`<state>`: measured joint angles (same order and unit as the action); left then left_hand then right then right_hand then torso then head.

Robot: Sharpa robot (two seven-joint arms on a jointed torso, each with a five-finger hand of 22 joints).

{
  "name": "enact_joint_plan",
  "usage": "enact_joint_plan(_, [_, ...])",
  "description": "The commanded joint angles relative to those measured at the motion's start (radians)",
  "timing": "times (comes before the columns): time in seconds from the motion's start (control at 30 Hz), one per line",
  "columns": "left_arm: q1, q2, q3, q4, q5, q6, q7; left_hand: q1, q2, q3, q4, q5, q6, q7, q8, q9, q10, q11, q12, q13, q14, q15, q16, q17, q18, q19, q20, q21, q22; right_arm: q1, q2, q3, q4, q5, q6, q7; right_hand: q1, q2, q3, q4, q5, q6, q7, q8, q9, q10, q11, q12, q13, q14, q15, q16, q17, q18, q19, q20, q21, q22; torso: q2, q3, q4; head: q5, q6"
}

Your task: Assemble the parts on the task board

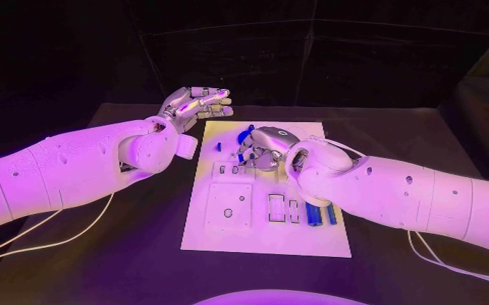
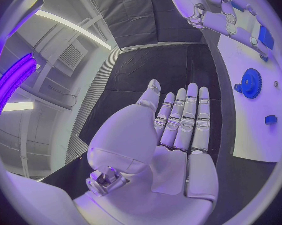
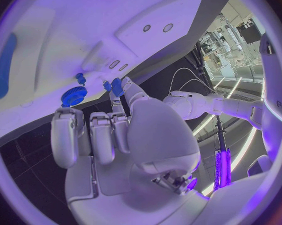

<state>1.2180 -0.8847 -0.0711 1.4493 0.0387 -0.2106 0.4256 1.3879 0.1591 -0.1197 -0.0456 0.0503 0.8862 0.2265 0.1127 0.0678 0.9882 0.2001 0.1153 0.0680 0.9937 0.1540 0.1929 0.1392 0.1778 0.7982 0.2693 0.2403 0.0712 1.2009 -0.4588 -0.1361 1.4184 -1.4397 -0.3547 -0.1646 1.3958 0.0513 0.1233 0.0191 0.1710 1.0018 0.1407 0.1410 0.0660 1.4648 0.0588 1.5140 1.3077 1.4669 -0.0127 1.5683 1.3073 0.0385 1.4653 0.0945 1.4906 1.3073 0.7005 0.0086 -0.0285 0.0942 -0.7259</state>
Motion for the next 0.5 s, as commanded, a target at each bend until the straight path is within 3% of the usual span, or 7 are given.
enact_joint_plan(0.03, [0.002,0.003,0.001,-0.003,0.007,0.004,0.01,-0.009,0.002,-0.006,-0.001,-0.002,0.005,0.029,0.005,0.0,0.007,-0.003,0.003,0.0,0.009,0.001,0.006,0.001,0.006,0.01,0.0,-0.004,-0.001,-0.003,0.008,0.0,-0.005,-0.051,0.02,-0.043,-0.002,-0.007,0.005,0.0,0.003,0.005,-0.001,0.002,0.001,0.068,-0.004,0.001,0.213,0.104,-0.004,0.003,0.264,0.001,0.019,-0.005,0.002,0.065,0.0,0.0003,0.0023,0.003,-0.005])
enact_joint_plan(0.5, [0.002,0.01,0.001,-0.009,0.006,0.007,0.009,-0.009,0.003,-0.006,-0.002,-0.001,0.006,0.029,0.005,0.0,0.007,-0.003,0.003,0.0,0.009,0.001,0.006,0.002,0.006,0.01,0.0,-0.004,-0.001,-0.026,0.034,0.0,-0.027,-0.061,0.044,-0.057,-0.003,-0.01,0.005,-0.001,0.003,0.004,0.0,0.0,0.001,0.068,-0.004,0.001,0.213,0.104,-0.004,0.003,0.264,0.001,0.019,-0.005,0.002,0.066,0.0,-0.0009,0.0011,0.006,-0.014])
